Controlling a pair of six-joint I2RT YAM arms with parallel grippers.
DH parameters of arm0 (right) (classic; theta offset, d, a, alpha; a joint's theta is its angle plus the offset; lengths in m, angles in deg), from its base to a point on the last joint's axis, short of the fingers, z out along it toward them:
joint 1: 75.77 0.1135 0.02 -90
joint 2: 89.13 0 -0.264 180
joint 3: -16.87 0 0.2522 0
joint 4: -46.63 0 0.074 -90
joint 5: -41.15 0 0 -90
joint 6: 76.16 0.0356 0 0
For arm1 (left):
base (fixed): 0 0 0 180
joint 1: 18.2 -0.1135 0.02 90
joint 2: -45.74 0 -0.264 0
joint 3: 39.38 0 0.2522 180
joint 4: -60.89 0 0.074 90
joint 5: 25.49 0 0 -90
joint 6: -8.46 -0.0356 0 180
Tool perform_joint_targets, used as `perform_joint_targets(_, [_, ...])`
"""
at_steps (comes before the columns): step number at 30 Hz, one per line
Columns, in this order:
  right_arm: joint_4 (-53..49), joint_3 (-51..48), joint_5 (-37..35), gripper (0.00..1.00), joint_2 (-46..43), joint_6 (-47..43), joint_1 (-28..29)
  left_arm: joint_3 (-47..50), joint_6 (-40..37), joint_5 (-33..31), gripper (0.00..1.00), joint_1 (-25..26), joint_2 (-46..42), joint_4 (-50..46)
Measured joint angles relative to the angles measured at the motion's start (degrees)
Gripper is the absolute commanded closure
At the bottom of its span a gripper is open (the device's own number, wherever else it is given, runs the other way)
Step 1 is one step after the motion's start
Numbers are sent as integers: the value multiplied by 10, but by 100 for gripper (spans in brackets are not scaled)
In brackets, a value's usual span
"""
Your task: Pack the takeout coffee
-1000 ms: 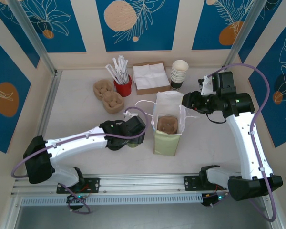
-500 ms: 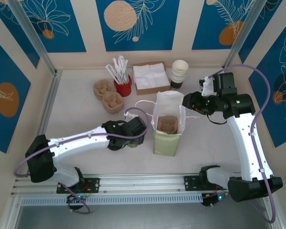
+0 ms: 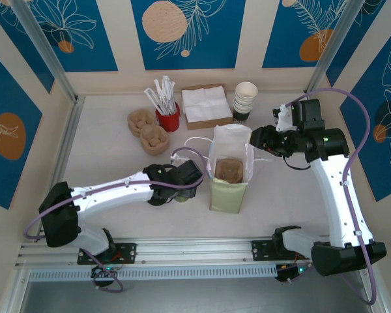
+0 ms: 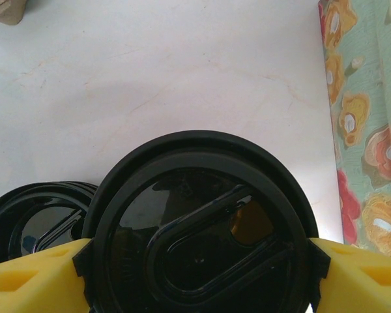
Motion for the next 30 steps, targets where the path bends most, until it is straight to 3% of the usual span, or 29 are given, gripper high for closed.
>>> perform_joint_targets(14, [-1,-8,6,55,-10,0,-3,-8,0,2,17,0,11,-2])
perform_joint_targets(30, [-1,-8,8,55,-10,-3,-16,-9,-9,2,27,-1,15,12])
